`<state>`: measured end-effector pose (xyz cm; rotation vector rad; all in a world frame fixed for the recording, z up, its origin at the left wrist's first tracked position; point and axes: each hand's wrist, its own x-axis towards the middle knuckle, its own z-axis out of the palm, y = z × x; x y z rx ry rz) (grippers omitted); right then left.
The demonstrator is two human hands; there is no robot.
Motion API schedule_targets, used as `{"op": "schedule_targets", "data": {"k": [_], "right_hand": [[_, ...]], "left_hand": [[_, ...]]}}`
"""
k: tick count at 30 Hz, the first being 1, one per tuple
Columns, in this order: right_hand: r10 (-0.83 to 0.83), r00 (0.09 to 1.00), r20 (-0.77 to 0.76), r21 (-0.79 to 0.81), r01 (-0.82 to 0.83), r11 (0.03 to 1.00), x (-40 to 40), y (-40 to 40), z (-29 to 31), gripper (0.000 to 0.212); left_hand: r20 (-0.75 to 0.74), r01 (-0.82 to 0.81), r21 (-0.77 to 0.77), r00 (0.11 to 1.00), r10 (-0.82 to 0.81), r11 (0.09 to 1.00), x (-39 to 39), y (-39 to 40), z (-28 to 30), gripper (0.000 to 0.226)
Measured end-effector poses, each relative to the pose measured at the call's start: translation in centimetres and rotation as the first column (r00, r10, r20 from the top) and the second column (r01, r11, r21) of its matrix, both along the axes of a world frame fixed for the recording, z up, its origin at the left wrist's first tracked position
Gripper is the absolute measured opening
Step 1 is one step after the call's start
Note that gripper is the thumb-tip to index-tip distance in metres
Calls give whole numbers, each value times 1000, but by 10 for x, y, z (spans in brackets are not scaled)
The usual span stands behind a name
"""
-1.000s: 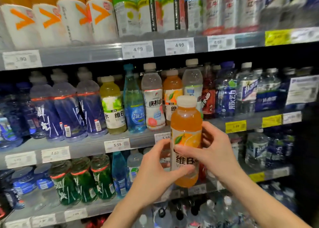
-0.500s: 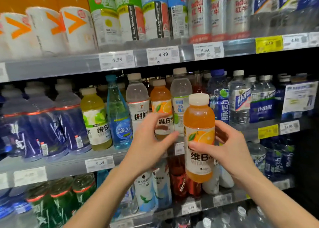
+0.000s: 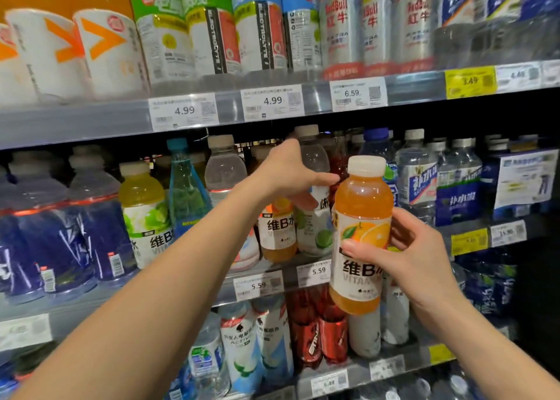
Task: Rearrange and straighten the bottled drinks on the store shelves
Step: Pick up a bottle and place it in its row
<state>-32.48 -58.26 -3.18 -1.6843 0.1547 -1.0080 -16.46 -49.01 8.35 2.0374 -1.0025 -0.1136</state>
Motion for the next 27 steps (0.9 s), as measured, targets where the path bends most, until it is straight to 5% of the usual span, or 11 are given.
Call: {"op": "schedule_targets", "data": {"k": [4, 12, 18, 24, 27], "right_hand": [[-18, 1000, 8, 20, 18, 1000, -4, -6, 0, 51], [-71, 995, 63, 38, 69, 997, -6, -19, 1, 46], [-131, 988, 85, 62, 126, 990, -3, -19, 7, 48], [-172, 976, 134, -6, 175, 985, 3, -23, 19, 50], [-189, 968, 165, -29, 197, 980, 13, -22, 21, 58]], "left_hand": [[301, -205, -69, 929, 216, 976, 10, -12, -10, 54], [529, -170, -206, 809, 256, 964, -20, 19, -30, 66], [436, -33, -333, 881, 185, 942, -24, 47, -46, 64], [297, 100, -581, 950, 96, 808, -42, 93, -46, 51], [233, 101, -553, 972, 36, 827, -38, 112, -53, 49]]}}
